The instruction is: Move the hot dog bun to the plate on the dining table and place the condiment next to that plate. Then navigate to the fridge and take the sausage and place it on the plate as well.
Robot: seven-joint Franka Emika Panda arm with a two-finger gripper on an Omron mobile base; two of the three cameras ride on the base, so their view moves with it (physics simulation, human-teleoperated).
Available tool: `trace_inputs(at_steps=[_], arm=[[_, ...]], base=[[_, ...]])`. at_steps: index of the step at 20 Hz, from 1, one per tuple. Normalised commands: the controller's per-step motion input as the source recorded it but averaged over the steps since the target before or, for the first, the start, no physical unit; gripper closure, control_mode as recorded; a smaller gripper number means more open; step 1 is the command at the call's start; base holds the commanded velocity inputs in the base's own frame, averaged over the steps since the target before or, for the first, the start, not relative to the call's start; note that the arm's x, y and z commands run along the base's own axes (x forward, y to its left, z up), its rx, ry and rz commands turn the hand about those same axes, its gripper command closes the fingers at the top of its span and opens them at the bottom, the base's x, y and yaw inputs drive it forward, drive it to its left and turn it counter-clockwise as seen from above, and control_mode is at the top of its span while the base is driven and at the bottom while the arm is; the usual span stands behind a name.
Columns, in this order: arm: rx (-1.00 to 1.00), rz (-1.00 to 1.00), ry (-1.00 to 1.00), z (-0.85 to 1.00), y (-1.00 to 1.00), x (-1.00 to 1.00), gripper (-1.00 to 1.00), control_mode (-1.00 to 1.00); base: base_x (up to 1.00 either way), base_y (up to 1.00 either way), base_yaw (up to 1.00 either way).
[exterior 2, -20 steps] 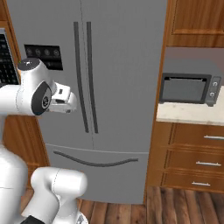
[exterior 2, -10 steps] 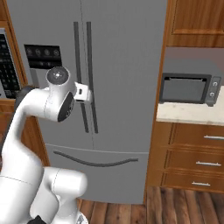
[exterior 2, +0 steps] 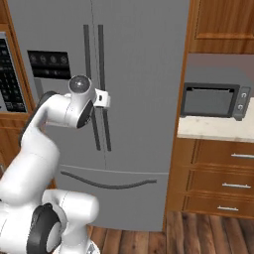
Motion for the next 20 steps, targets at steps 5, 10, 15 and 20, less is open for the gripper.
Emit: trace_inputs(at_steps=[5,10,15,20], arm=[[0.00,0.00,0.07,0.05,0.00,0.82,-1.00,-1.00],[0.00,0.00,0.02,0.00,0.00,0.75,-1.00,-1.00],[0.00,0.00,0.00,-0.07,0.00,0.56,-1.00,-1.00],[0.00,0.00,-0.03,-0.18,0.00,0.40,-1.00,-1.00]], base=[[0.00,0.00,0.00],[0.00,0.00,0.00],[0.00,0.00,0.00],[0.00,0.00,0.00]])
